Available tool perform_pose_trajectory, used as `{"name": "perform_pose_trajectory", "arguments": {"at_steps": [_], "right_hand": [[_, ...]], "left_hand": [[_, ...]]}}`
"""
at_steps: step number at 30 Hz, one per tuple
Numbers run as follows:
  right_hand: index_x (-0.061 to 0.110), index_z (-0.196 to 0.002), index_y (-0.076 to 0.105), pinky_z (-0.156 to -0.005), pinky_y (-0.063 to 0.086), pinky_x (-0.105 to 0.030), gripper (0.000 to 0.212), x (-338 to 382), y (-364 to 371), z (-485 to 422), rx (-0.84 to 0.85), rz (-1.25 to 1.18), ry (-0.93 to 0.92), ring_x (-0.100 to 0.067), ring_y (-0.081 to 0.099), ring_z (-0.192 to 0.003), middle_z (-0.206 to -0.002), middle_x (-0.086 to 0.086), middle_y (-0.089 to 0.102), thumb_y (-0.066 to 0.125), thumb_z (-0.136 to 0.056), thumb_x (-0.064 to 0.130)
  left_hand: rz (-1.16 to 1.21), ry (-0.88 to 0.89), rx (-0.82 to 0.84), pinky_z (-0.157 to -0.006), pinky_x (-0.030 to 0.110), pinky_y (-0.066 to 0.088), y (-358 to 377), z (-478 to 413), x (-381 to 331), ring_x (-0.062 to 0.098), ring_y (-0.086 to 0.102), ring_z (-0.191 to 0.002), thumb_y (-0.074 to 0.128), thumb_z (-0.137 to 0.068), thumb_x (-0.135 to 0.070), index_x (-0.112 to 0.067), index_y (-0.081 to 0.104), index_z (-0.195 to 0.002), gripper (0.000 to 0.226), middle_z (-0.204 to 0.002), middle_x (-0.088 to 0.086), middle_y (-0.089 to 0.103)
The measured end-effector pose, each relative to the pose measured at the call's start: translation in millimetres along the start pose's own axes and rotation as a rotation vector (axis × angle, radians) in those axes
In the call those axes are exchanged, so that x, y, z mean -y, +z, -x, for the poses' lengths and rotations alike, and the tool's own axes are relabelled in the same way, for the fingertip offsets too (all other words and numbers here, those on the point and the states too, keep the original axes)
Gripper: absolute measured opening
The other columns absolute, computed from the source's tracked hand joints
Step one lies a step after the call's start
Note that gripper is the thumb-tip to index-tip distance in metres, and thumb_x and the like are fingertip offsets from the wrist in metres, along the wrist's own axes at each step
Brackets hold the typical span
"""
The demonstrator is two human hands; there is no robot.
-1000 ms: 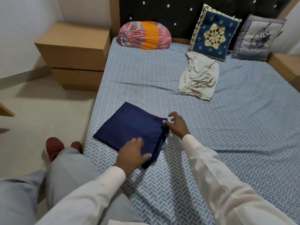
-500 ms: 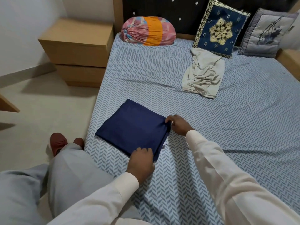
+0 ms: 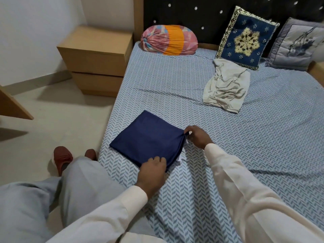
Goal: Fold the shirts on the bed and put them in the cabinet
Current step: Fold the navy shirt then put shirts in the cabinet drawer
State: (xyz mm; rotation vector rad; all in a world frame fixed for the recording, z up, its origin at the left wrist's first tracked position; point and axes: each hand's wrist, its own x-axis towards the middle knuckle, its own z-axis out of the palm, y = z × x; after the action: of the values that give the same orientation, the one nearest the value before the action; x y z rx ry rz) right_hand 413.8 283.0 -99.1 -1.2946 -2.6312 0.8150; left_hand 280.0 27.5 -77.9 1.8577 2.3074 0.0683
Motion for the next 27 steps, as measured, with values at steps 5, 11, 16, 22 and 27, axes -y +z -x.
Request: {"name": "perform_pose_trajectory", "arguments": {"at_steps": [5, 11, 16, 22, 27], "right_hand": [[0.012, -0.099, 0.071, -0.093, 0.049, -0.037, 0.017, 36, -40, 20, -0.241, -0.2, -0.216, -0.02, 0.06, -0.107, -0.108, 0.001, 0.063, 0.074, -0.084, 0.003], [0.004, -0.1, 0.069, -0.083, 0.055, -0.028, 0.014, 93, -108, 83, -0.114, -0.522, -0.238, -0.013, 0.067, -0.09, -0.103, -0.001, 0.072, 0.073, -0.087, 0.001], [-0.004, -0.09, 0.062, -0.067, 0.048, -0.018, 0.012, 125, -148, 137, 0.049, -0.71, -0.311, -0.012, 0.059, -0.072, -0.076, -0.002, 0.066, 0.066, -0.084, -0.014], [-0.004, -0.089, 0.063, -0.071, 0.046, -0.023, 0.011, 103, -131, 105, 0.238, -0.662, -0.081, -0.018, 0.059, -0.076, -0.08, -0.012, 0.067, 0.073, -0.083, -0.005], [0.008, -0.081, 0.066, -0.065, 0.041, -0.029, 0.023, 68, -85, 40, 0.194, -0.487, 0.144, -0.014, 0.052, -0.069, -0.072, -0.003, 0.061, 0.08, -0.073, 0.023]], "left_hand": [[0.13, 0.046, -0.223, -0.061, 0.031, 0.039, -65, 16, 49, 0.022, 0.058, -0.077, 0.063, -0.071, -0.036, -0.024, 0.055, -0.084, 0.019, -0.08, -0.005, 0.059], [0.594, 0.049, -0.298, -0.069, 0.027, 0.05, -175, 55, 104, 0.005, 0.063, -0.071, 0.065, -0.062, -0.029, -0.026, 0.068, -0.077, 0.015, -0.074, -0.012, 0.068], [0.924, 0.084, -0.167, -0.071, 0.033, 0.05, -215, 58, 130, 0.02, 0.063, -0.07, 0.067, -0.066, -0.024, -0.016, 0.072, -0.087, 0.023, -0.08, 0.009, 0.071], [0.905, 0.006, 0.093, -0.069, 0.031, 0.048, -179, 0, 147, 0.012, 0.06, -0.069, 0.071, -0.074, -0.013, -0.013, 0.074, -0.081, 0.008, -0.08, 0.013, 0.071], [0.649, -0.103, 0.096, -0.06, 0.023, 0.047, -126, -69, 150, 0.009, 0.065, -0.07, 0.073, -0.072, -0.018, -0.023, 0.073, -0.073, 0.005, -0.073, -0.006, 0.071]]}}
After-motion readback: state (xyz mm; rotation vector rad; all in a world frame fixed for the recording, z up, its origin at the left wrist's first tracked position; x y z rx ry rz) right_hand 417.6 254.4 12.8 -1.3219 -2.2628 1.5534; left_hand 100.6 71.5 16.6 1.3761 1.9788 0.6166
